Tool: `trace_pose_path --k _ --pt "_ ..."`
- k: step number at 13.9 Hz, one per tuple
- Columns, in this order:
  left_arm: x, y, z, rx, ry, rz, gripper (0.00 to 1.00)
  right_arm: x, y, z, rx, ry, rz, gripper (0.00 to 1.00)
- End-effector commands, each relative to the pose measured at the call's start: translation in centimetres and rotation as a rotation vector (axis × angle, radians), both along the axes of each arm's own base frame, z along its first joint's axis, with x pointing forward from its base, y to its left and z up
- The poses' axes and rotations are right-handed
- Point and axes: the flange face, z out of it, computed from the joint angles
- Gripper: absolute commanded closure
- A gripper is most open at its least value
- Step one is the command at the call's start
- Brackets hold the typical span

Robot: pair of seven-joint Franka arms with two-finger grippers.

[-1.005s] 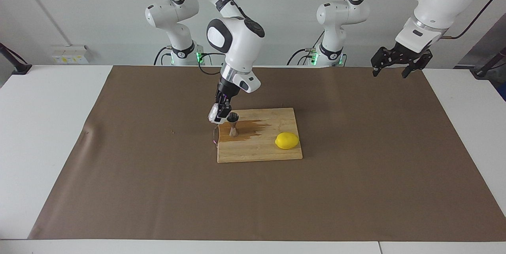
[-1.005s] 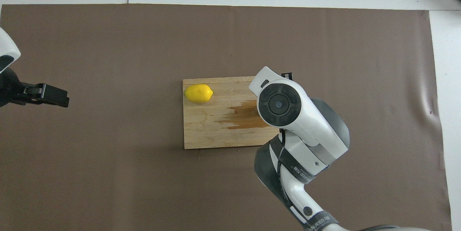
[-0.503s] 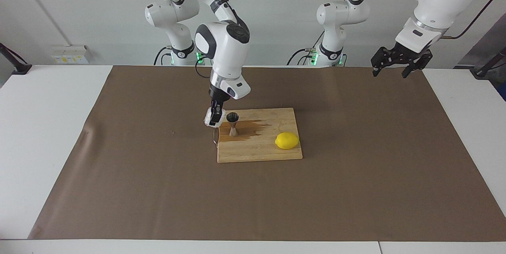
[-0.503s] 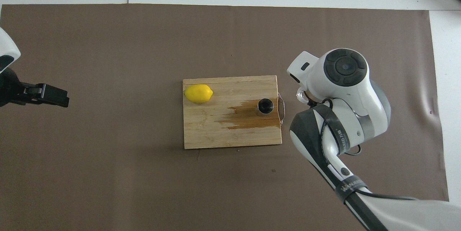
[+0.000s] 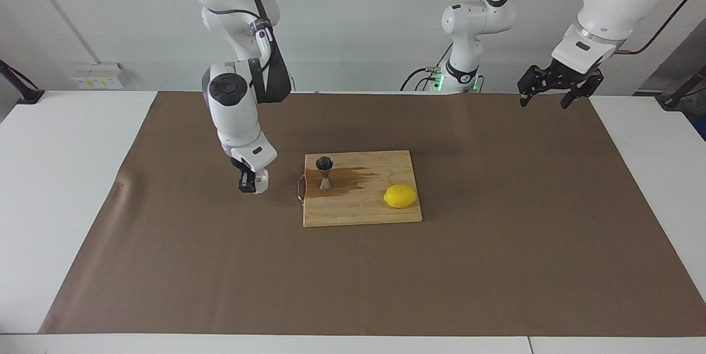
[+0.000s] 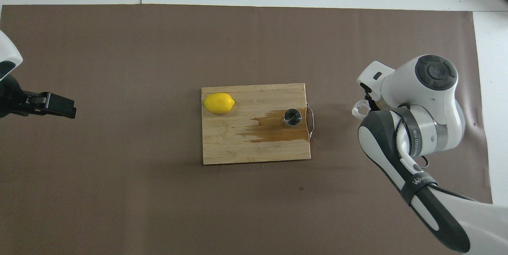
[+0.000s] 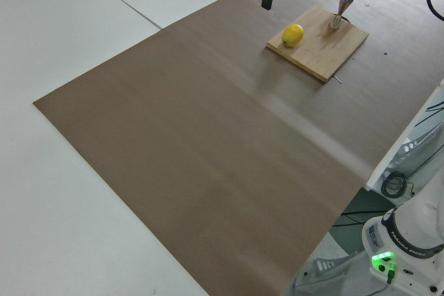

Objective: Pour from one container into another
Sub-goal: 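Carry the clear glass back and lower it onto the table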

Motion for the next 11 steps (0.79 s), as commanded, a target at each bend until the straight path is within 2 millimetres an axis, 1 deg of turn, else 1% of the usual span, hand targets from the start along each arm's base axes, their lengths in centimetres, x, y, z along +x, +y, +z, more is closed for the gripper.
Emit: trace_pose_path --k 1,4,5,7,10,11 --pt "-0.5 0.2 0.4 -0.004 0.006 0.013 0.00 -2.8 -1.0 -1.1 0.042 0.020 -0.016 1.00" --pt "-0.5 0.2 0.4 -0.004 0.006 0.013 0.00 -3.7 -2.1 -2.4 0.048 -0.010 0.008 1.00" --pt "-0.5 0.2 0.4 -0.004 0.006 0.013 0.00 -3.9 -2.9 -2.7 0.048 -0.003 0.020 1.00" --pt "-0.5 0.2 0.4 -0.004 0.006 0.011 0.00 -4.3 -3.8 -3.1 0.050 -0.008 0.056 1.00" --pt "-0.5 0.2 0.5 -0.004 0.005 0.013 0.00 -5.0 -5.9 -4.2 0.053 -0.010 0.097 1.00" --pt "-0.5 0.2 0.4 -0.004 0.006 0.013 0.00 -5.0 -6.8 -4.3 0.054 -0.011 0.109 1.00"
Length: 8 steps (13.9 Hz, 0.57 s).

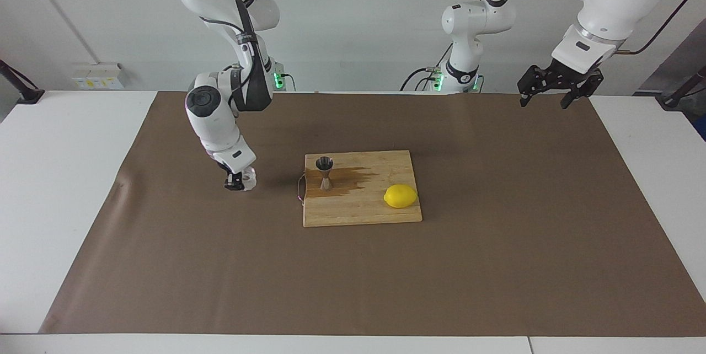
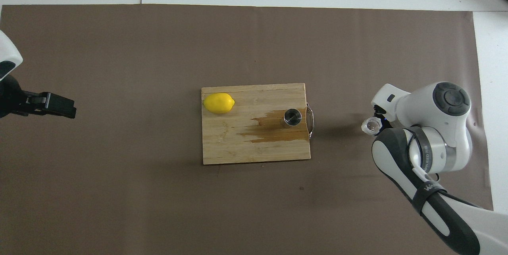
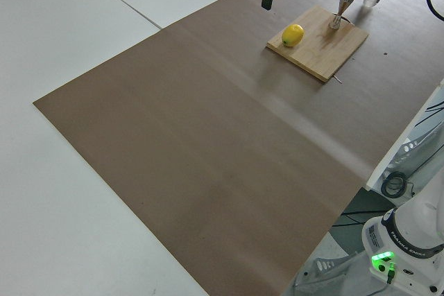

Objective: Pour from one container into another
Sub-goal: 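Carry the clear glass back and lower it onto the table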

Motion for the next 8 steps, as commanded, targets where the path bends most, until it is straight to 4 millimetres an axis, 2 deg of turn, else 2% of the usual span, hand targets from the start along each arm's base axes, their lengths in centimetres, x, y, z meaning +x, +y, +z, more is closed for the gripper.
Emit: trace_pose_path --k 1,5,6,7,8 --pt "-0.5 0.2 0.3 -0.004 0.008 0.013 0.00 -1.1 -2.2 0.1 0.024 -0.014 0.041 1.00" --pt "-0.5 0.2 0.4 -0.004 0.006 0.014 0.00 -0.9 -3.8 0.4 0.025 -0.021 0.075 1.00" --pt "-0.5 0.2 0.4 -0.004 0.006 0.013 0.00 -0.8 -3.8 0.4 0.026 -0.022 0.084 0.87" --pt "-0.5 0.2 0.4 -0.004 0.006 0.013 0.00 -0.6 -3.9 0.7 0.025 -0.028 0.091 0.01" --pt "-0.5 0.2 0.4 -0.004 0.006 0.011 0.00 -0.3 -3.8 1.2 0.025 -0.036 0.092 0.00"
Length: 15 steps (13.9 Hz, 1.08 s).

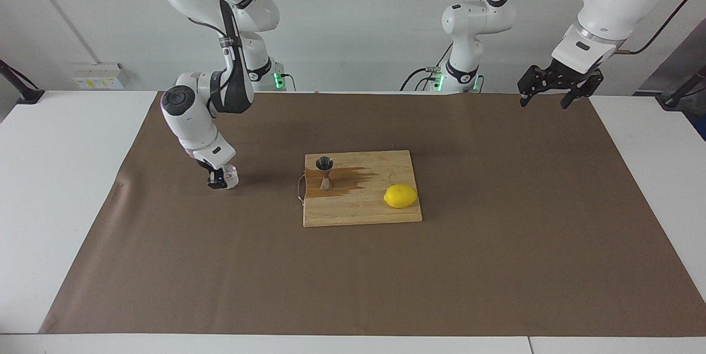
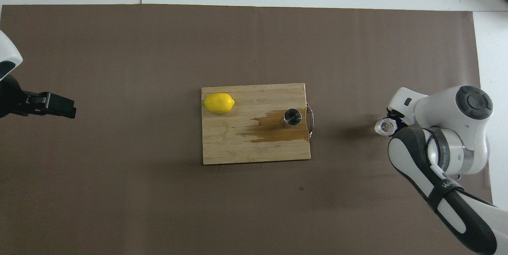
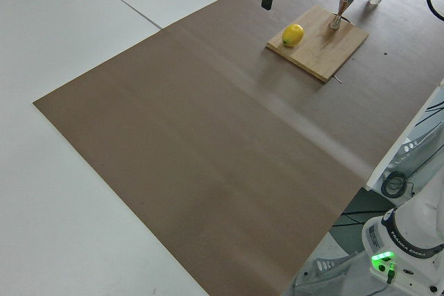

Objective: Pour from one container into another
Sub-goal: 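Open the right gripper and lift it off the clear glass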

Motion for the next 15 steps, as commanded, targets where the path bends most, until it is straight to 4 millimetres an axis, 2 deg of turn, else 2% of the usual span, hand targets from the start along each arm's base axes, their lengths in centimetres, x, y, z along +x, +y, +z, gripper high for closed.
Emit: trace_pose_path --k 1,4,9,10,12,15 --pt "-0.5 0.2 0.4 -0.004 0.006 0.011 0.00 0.4 -0.3 1.9 0.018 -0.035 0.006 0.00" --pt "-0.5 0.2 0.4 -0.004 0.006 0.011 0.00 1.3 -0.3 5.2 0.016 -0.037 -0.041 0.00" --pt "-0.5 0.2 0.4 -0.004 0.006 0.013 0.00 4.2 1.1 12.7 0.021 -0.126 -0.201 0.00" --pt "-0.5 0.2 0.4 -0.004 0.006 0.011 0.00 4.8 2.7 14.3 0.032 -0.160 -0.236 0.00" --pt "-0.5 0.2 0.4 -0.004 0.006 0.011 0.00 5.8 5.5 17.2 0.065 -0.216 -0.411 0.00" --pt "-0.5 0.2 0.4 -0.004 0.006 0.014 0.00 6.2 9.2 20.1 0.109 -0.248 -0.635 0.00"
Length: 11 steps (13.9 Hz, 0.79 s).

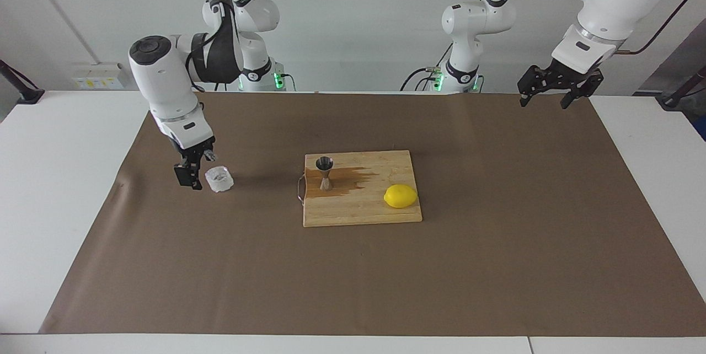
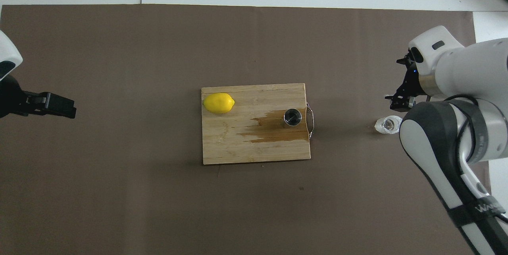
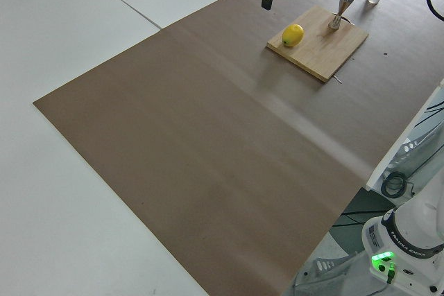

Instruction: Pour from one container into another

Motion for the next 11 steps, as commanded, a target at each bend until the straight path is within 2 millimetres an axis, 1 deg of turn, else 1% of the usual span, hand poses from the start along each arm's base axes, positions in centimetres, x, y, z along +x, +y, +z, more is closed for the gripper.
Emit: trace_pose_path --k 1,2,4,5,6,7,8,10,11 --pt "-0.5 0.2 0.4 -0.004 0.006 0.011 0.00 0.2 2.1 2.3 0.055 0.008 -0.180 0.00" --pt "-0.5 0.2 0.4 -0.004 0.006 0.013 0.00 0.1 3.0 3.4 0.071 0.011 -0.249 0.00" --pt "-0.5 0.2 0.4 -0.004 0.006 0.011 0.00 -0.3 2.8 5.4 0.107 0.012 -0.437 0.00" --pt "-0.5 0.2 0.4 -0.004 0.006 0.013 0.00 -0.4 2.5 5.9 0.118 0.004 -0.502 0.00" --pt "-0.5 0.2 0.4 -0.004 0.006 0.011 0.00 -1.0 2.1 7.2 0.129 -0.008 -0.557 0.00" --pt "-0.5 0.2 0.4 -0.004 0.006 0.013 0.00 -1.4 1.7 7.5 0.136 0.003 -0.626 0.00" --pt "-0.5 0.2 0.4 -0.004 0.006 0.011 0.00 -1.9 1.4 8.6 0.154 -0.001 -0.714 0.00" --pt "-0.5 0.2 0.4 -0.004 0.006 0.011 0.00 -2.9 0.5 9.9 0.196 0.015 -0.933 0.00" --pt "-0.5 0.2 0.4 -0.004 0.006 0.013 0.00 -3.2 0.3 11.1 0.218 0.012 -1.032 0.00"
